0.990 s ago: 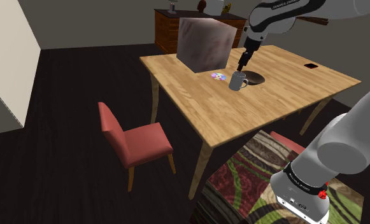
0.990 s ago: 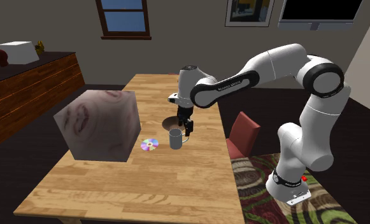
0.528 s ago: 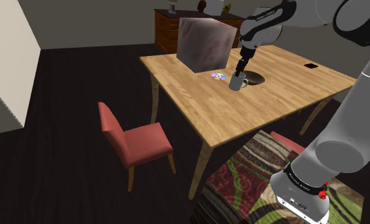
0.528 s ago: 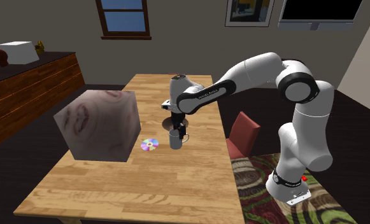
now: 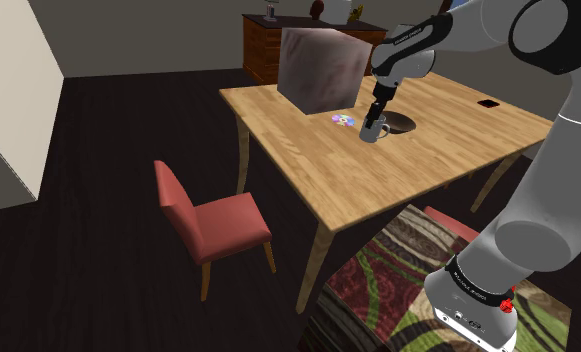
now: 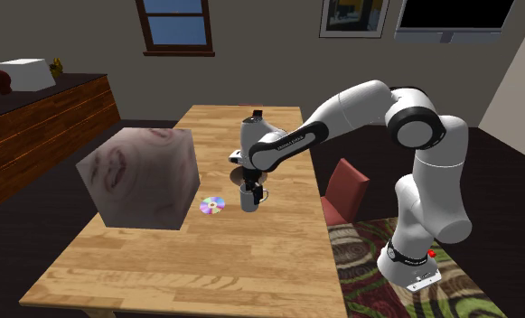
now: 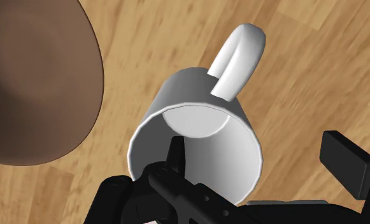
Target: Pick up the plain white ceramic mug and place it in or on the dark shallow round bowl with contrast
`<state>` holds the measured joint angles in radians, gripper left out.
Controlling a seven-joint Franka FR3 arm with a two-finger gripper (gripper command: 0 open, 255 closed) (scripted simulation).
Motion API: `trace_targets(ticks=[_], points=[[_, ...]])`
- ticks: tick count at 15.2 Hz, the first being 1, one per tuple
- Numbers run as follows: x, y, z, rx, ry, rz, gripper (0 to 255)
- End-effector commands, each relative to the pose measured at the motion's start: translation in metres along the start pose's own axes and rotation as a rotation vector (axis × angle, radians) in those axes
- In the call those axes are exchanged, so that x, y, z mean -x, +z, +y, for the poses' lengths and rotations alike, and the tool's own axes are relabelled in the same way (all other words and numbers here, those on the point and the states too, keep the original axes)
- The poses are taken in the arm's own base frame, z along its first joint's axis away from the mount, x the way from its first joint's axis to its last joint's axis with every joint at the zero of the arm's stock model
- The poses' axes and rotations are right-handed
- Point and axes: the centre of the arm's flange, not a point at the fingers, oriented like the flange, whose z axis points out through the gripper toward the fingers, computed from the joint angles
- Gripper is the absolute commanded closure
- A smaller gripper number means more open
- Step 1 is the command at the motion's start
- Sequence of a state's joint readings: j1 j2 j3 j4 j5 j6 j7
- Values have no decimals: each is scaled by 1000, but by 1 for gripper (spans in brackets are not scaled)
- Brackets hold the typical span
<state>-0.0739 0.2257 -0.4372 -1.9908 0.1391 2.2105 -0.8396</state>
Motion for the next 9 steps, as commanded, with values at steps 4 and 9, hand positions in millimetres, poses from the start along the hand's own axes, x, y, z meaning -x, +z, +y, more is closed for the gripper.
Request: trace_targets(ticks=[4,9], points=[[0,1,0,0,0,0,0],[0,1,0,0,0,0,255]])
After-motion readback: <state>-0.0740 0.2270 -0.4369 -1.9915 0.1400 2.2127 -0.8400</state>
